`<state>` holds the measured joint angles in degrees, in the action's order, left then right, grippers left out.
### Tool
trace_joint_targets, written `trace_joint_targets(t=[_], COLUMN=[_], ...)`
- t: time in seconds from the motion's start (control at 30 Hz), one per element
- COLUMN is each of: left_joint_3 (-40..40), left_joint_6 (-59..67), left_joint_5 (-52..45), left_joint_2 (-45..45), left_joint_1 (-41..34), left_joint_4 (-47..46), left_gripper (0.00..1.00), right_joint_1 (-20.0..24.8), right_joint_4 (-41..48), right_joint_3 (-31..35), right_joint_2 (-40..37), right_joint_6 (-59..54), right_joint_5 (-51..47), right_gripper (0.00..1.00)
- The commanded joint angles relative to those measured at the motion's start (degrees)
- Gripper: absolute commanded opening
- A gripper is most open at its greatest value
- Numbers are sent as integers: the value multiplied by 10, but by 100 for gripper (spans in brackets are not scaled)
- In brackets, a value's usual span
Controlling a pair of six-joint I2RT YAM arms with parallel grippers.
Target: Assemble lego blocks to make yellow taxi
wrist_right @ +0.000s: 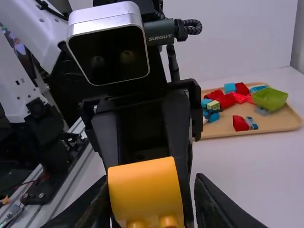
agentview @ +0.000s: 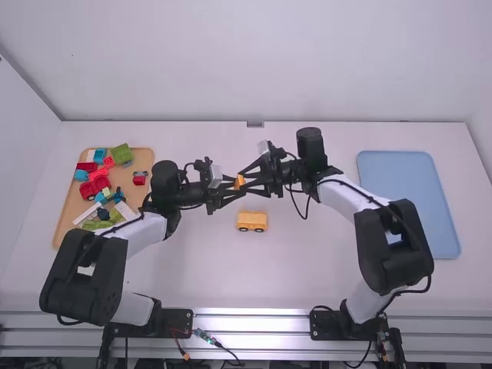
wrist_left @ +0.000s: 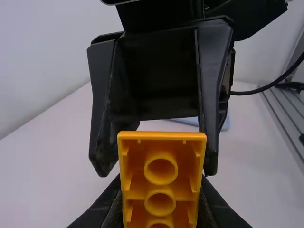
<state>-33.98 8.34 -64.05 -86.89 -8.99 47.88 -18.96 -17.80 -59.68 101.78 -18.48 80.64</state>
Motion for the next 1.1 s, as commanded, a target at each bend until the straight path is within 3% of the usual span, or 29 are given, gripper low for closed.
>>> trace_joint_targets(t=[0.0,0.13,0.3,0.33,0.37,0.4,0.43,0.47,0.77,0.9,0.93,0.97,1.07], left_joint_3=[5,5,5,5,5,5,5,5,-8,-56,-80,-86,-158], left_joint_6=[-2,-3,-3,-3,-3,-2,-3,-3,-54,-61,-39,-31,33], left_joint_5=[-9,-9,-9,-9,-8,-8,-8,-8,21,22,21,21,63], left_joint_2=[0,0,0,0,0,0,0,0,1,2,2,2,2], left_joint_1=[0,0,0,0,0,0,0,0,28,74,90,93,122], left_joint_4=[3,1,1,1,0,-3,-4,-4,-49,-172,-233,-250,-427], left_gripper=[2,2,14,39,52,80,94,99,99,99,99,99,99], right_joint_1=[-2,-9,-9,-9,-9,-9,-9,-9,19,39,41,41,38], right_joint_4=[0,1,0,0,0,0,0,0,37,193,281,303,502], right_joint_3=[-14,-14,-14,-14,-14,-14,-14,-14,-43,-82,-108,-115,-172], right_joint_2=[-17,-17,-17,-17,-17,-17,-17,-17,-17,-17,-17,-17,-17], right_joint_6=[-4,-13,-15,-15,-15,-14,-15,-15,35,-19,-51,-57,-117], right_joint_5=[8,7,7,7,7,4,3,2,-131,-258,-322,-338,-508], right_gripper=[40,34,25,25,25,24,24,24,14,10,10,10,11])
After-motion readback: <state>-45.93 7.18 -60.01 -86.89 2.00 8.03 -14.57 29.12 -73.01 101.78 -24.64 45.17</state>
